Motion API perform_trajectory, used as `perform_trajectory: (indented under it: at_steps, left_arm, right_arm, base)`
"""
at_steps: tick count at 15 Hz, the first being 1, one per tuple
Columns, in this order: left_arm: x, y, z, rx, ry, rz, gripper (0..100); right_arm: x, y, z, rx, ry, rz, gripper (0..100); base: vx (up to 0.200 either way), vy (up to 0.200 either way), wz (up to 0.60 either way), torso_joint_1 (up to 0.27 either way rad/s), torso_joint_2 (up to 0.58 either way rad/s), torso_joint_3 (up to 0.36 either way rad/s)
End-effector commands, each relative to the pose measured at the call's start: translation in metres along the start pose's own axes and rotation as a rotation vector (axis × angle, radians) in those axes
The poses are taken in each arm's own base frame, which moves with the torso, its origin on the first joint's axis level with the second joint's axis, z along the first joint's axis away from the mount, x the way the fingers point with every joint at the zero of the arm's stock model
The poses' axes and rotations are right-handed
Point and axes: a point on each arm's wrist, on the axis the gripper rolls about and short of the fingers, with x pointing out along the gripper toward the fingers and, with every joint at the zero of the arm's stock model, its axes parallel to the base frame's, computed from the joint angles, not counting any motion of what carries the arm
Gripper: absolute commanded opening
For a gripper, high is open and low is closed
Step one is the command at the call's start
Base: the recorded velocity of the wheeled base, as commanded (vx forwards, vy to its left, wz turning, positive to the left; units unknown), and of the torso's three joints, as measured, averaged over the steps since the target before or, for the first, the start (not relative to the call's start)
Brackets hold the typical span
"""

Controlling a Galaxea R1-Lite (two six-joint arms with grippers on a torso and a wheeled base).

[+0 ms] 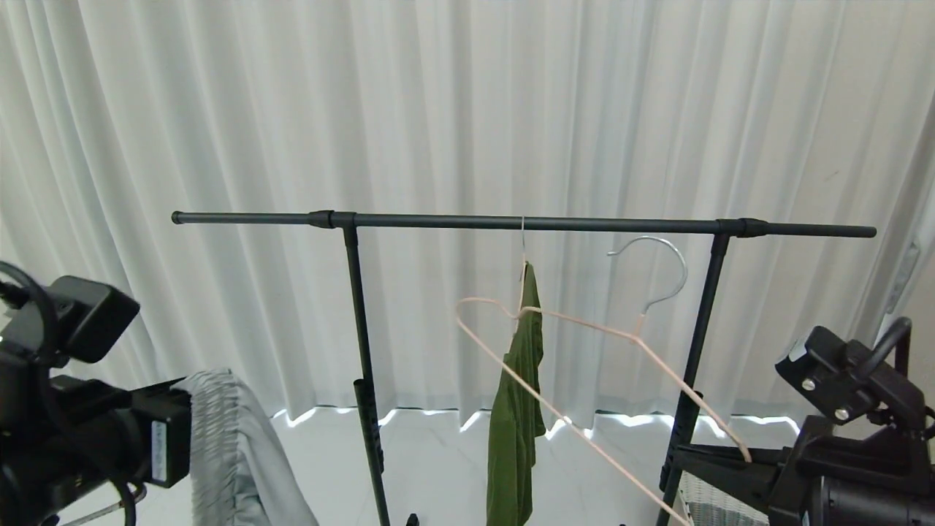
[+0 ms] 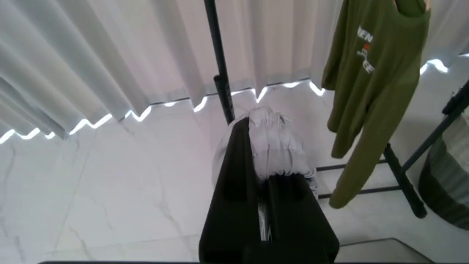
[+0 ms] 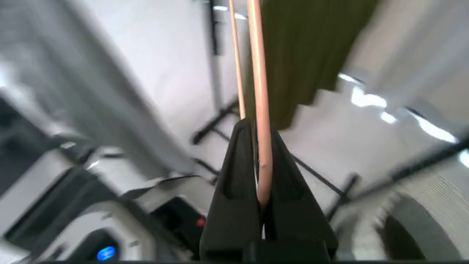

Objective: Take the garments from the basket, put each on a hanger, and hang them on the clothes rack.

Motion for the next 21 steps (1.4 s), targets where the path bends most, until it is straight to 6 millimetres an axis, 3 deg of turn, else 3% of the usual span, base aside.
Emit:
perform_trajectory:
  at_steps: [1, 6, 10, 15, 21]
  left_arm:
    - [0.034, -0.01, 0.02, 0.024, 0.06, -0.022, 0]
    - [0.078, -0.014, 0.067, -0.011, 0.037, 0.089, 0]
    - [0.101, -0.019, 0.082, -0.092, 0.029, 0.099, 0]
    - [0.097, -0.026, 0.084, -0.118, 0.015, 0.077, 0]
    - [0.089, -0.024, 0.082, -0.111, 0.006, 0.16, 0]
  right_arm:
    - [0.003, 0.01, 0.002, -0.022, 0.016, 0.084, 0]
    - [0.022, 0.04, 0.001, -0.084, 0.094, 0.217, 0]
    - [0.035, 0.056, 0.002, -0.103, 0.127, 0.259, 0]
    - [0.049, 0.059, 0.008, -0.025, 0.141, 0.23, 0]
    - [0.07, 0.046, 0.021, 0.066, 0.117, 0.111, 0]
  base:
    - [0.0, 0.0, 0.0, 0.0, 0.0, 0.0]
    - [0.0, 0.0, 0.0, 0.0, 0.0, 0.0]
    - [0.0, 0.0, 0.0, 0.0, 0.0, 0.0]
    - [0.0, 0.0, 0.0, 0.0, 0.0, 0.0]
    - [0.0, 0.0, 0.0, 0.0, 0.0, 0.0]
